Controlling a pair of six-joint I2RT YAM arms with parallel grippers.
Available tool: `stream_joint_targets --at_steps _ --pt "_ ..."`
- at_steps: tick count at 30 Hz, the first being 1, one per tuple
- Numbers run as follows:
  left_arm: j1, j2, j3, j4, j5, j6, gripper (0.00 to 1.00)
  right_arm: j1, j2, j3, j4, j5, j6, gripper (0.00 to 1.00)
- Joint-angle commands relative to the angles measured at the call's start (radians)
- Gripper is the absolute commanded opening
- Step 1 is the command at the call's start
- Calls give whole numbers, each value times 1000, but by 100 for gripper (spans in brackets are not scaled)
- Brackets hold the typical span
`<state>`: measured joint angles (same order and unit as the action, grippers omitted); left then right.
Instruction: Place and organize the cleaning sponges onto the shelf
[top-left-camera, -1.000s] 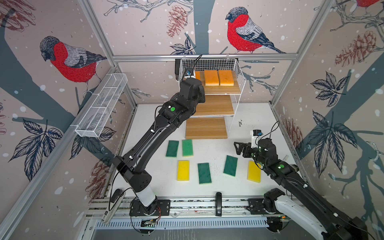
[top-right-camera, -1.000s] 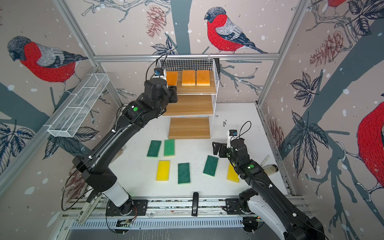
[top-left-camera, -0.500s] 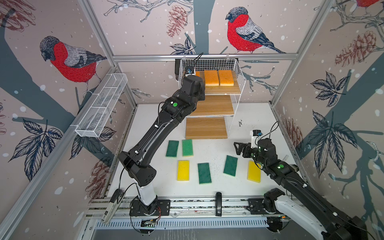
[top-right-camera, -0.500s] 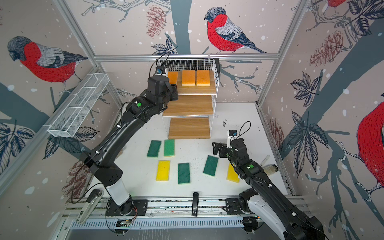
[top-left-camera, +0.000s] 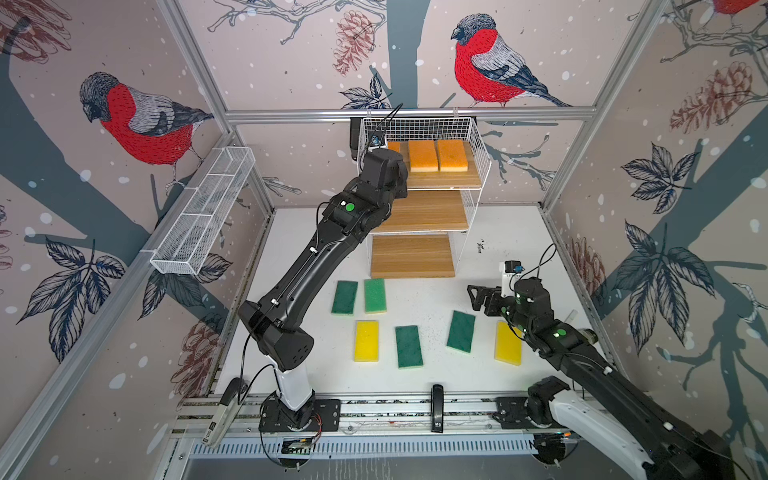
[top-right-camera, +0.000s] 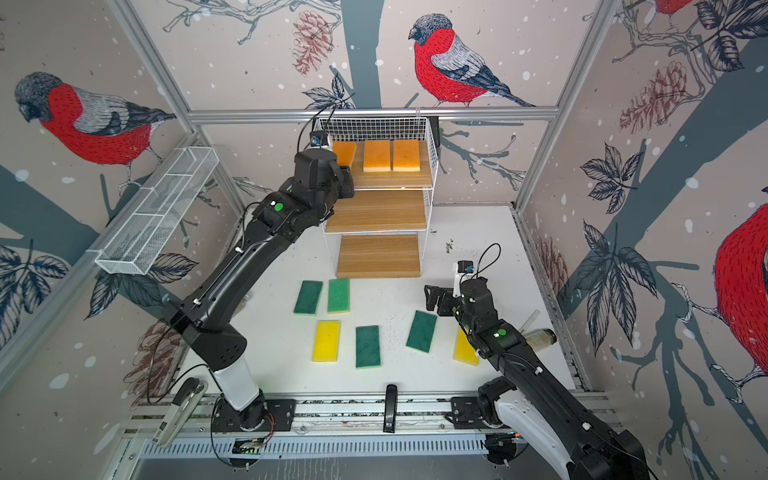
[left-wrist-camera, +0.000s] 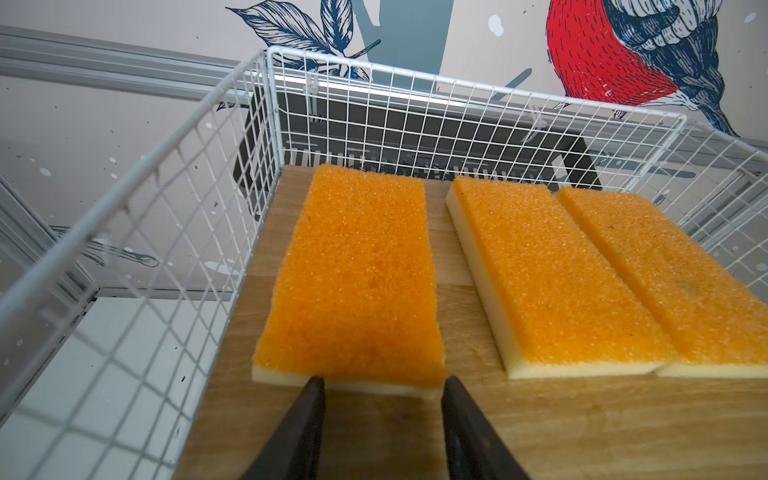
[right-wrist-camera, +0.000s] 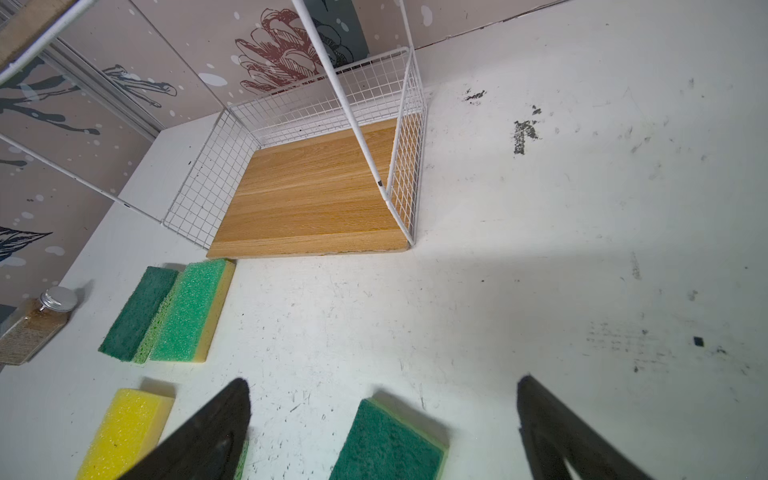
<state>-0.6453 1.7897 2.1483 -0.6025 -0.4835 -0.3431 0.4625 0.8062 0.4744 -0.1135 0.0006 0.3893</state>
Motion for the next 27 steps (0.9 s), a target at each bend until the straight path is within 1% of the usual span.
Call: stream_joint_targets --at_steps 1,8,18,21,27 --pt "7 11 3 -10 12 -16 47 1 2 0 26 15 -6 99" --pt "8 22 9 8 62 -14 46 1 1 0 25 17 -7 100" --pt "7 40 48 0 174 16 44 0 4 -1 27 18 -7 100" --pt "7 31 50 -2 187 25 43 0 5 -2 26 18 -7 100" --pt "7 -13 23 -5 163 29 43 0 5 -2 29 16 -5 99"
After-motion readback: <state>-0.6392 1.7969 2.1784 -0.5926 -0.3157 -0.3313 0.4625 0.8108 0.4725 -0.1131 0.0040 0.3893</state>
